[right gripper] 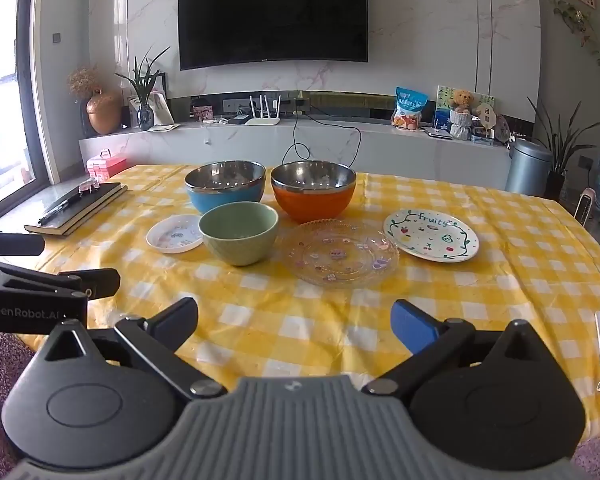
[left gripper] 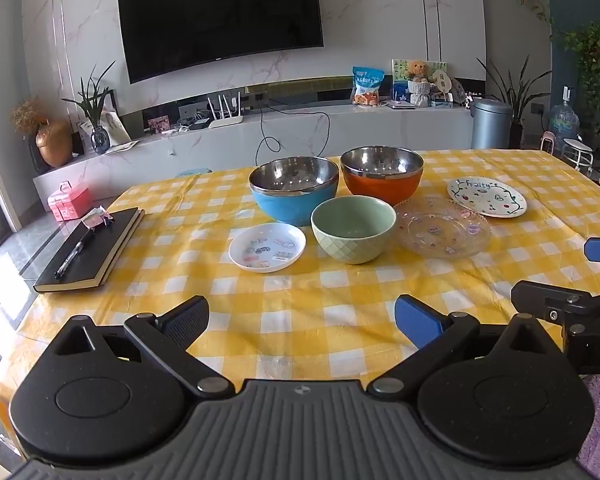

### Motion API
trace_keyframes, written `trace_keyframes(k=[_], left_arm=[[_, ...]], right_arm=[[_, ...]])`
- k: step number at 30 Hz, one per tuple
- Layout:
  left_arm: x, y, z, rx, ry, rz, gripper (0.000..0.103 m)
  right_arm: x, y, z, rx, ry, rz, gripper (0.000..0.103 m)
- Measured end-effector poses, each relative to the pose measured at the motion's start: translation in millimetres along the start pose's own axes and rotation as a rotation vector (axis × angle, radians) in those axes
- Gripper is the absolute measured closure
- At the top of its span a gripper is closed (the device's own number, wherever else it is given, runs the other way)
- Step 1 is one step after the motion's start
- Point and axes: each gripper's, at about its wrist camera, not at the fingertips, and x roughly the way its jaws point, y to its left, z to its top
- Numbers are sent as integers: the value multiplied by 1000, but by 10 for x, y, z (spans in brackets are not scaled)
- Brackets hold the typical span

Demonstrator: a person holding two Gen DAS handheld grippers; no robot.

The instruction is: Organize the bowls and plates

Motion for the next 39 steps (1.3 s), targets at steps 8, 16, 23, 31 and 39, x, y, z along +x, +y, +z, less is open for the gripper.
trace_keyframes(k=[8,16,23,31,39], left_arm=[[39,12,18,1,9,5,0],[34,9,22,3,9,8,0],[24,2,36,4,10,7,0],[27,1,31,4,11,7,0],[25,-1,34,4,11,6,0]], right_arm=[[-10,6,-12,9,-12,-4,2],[-22,18,-8,6,-14,-1,2],[-17,53,-12,-3,-12,4,2],[-6,68,-23,-8,-9,1,2],[-11,62,-23,-8,-9,1,2]])
